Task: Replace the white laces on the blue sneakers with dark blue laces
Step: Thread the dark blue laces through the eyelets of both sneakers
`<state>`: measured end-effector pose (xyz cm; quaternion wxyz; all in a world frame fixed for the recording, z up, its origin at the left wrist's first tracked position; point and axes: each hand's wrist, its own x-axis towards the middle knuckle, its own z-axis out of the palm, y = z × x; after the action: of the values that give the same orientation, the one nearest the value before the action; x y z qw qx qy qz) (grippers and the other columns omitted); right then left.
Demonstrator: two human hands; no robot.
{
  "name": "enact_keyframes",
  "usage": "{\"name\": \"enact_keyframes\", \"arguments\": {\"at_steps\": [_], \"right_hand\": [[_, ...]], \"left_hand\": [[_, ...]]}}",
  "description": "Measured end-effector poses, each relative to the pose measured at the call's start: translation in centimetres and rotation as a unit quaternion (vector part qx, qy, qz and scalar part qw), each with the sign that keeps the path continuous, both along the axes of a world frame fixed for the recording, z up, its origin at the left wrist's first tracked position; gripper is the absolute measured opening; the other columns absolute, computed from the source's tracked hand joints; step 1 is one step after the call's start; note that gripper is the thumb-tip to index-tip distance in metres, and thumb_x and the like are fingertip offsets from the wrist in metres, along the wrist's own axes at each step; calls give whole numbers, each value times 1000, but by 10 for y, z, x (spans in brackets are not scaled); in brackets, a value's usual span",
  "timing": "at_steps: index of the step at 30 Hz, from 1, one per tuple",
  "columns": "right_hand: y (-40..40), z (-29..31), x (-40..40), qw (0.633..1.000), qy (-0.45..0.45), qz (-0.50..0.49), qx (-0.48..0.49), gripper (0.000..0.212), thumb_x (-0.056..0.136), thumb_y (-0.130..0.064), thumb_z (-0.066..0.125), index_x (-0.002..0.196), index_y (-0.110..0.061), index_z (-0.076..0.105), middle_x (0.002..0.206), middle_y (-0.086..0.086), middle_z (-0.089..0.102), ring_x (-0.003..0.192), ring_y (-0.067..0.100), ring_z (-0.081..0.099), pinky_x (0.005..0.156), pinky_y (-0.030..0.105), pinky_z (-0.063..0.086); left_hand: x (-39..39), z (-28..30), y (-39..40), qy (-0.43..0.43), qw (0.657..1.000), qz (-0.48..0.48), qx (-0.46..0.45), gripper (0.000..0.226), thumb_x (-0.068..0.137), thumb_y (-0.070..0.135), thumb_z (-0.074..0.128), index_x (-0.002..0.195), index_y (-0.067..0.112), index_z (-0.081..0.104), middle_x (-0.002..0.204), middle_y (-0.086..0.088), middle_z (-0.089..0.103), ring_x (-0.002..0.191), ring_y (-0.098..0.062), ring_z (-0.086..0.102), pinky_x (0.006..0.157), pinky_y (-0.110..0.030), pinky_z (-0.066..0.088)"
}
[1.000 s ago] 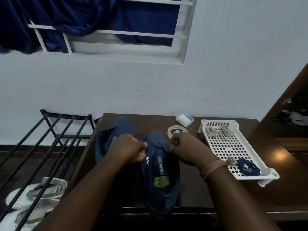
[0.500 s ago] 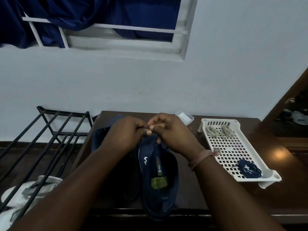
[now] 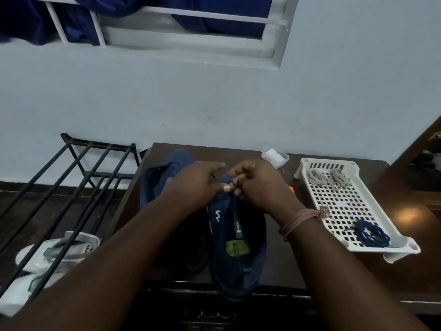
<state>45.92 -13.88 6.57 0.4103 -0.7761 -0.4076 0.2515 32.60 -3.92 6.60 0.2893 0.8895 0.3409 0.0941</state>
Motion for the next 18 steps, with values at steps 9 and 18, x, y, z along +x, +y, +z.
{"name": "enact_keyframes", "arguments": {"at_steps": [9,18], "right_hand": [[-3,-14,8,986,-125,-24,-105,27,76,-22,83,86,-12,60,75,-2,59,71,13,57,68,30,46],[-2,-11,6,925,-197,114,-305,47,92,-2,59,136,-18,58,143,10,52,124,30,55,107,33,42]], "left_hand": [[11,-29,1,-52,994,74,-68,15,94,20,64,86,19,76,79,4,74,66,-6,65,52,-16,45],[16,-52,8,-29,989,119,-87,18,84,23,70,72,10,77,85,-2,77,75,-16,70,69,-36,61]]}}
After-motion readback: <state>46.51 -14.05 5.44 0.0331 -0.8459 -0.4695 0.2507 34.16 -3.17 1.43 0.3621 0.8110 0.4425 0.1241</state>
